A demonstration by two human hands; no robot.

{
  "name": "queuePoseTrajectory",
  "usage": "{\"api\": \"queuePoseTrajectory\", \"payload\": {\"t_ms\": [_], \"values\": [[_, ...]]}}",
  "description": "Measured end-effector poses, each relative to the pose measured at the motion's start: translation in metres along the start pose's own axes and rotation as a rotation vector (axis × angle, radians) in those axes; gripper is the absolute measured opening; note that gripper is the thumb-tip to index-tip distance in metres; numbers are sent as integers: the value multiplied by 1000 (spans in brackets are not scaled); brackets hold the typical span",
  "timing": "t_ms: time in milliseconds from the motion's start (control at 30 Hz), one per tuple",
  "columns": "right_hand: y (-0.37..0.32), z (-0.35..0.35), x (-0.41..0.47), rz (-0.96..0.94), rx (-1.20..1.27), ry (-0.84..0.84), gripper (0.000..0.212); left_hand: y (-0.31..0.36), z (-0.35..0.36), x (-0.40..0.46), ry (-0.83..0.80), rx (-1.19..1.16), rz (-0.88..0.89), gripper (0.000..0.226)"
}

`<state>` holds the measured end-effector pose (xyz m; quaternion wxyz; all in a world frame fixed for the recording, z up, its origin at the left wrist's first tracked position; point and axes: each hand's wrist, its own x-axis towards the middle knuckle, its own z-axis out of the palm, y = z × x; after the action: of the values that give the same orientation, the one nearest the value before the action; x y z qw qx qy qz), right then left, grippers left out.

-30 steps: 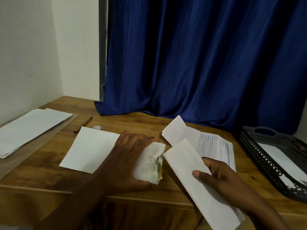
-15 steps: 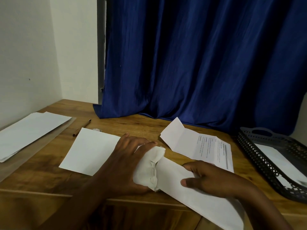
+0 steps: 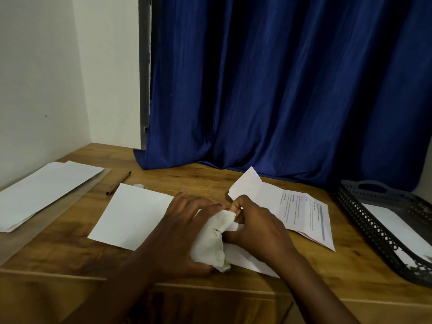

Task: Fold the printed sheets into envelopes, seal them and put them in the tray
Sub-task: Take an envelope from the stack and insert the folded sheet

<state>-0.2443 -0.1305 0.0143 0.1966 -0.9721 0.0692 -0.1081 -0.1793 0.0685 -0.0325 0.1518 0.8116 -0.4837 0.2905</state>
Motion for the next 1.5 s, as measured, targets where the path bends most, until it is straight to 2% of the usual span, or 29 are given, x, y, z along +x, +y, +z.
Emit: {"api": "queuePoseTrajectory", "payload": {"t_ms": [67, 133, 200, 300, 367, 433, 500, 600, 767, 833, 967, 1100, 1133, 1167, 1267, 1367, 1433, 1500], "values": [[3, 2, -7, -10, -8, 73, 62, 2, -3, 2, 16, -10, -19, 102], [12, -4, -17, 35, 44, 128, 84, -1, -2, 1, 23, -53, -40, 93], [25, -15, -31, 153, 161, 168, 93, -4, -1, -1, 1, -156, -84, 99], [48, -29, -53, 328, 300, 139, 96, -5, 1, -2, -27, -167, -132, 108], [58, -32, -69, 400, 466, 90, 86, -5, 2, -2, 12, -133, -120, 107], [64, -32, -80, 422, 647, 57, 60, -2, 2, 0, 34, -113, -111, 107], [71, -29, -83, 375, 693, 33, 41, -3, 3, 0, -2, -115, -139, 110], [66, -21, -77, 318, 720, 26, 36, -3, 1, -1, -65, -124, -141, 111], [36, 9, -50, 148, 712, -7, 25, 2, -3, 0, -28, -129, -128, 107], [20, 20, -42, 80, 756, -22, 19, 3, -4, 1, -62, -119, -137, 108], [1, 39, -24, 27, 711, -5, 22, 5, -8, 3, -18, 36, -106, 115], [-4, 49, -9, -12, 609, -8, 17, 3, -2, 2, 48, 49, -56, 132], [-4, 50, -6, -18, 599, -15, 17, 5, -3, 3, -5, 67, -81, 140], [-3, 50, -5, -24, 587, -24, 17, 7, -6, 7, -38, 96, -109, 140], [4, 50, -6, -33, 571, -43, 20, 9, -12, 7, -122, 98, -139, 119], [14, 45, -15, -16, 711, 21, 26, -1, -2, -1, -298, -166, -205, 124], [20, 42, -21, 18, 806, 82, 21, -5, 2, -3, -303, -194, -182, 122], [28, 40, -24, 50, 818, 175, 13, -5, 5, -2, -266, -201, -153, 106]]}}
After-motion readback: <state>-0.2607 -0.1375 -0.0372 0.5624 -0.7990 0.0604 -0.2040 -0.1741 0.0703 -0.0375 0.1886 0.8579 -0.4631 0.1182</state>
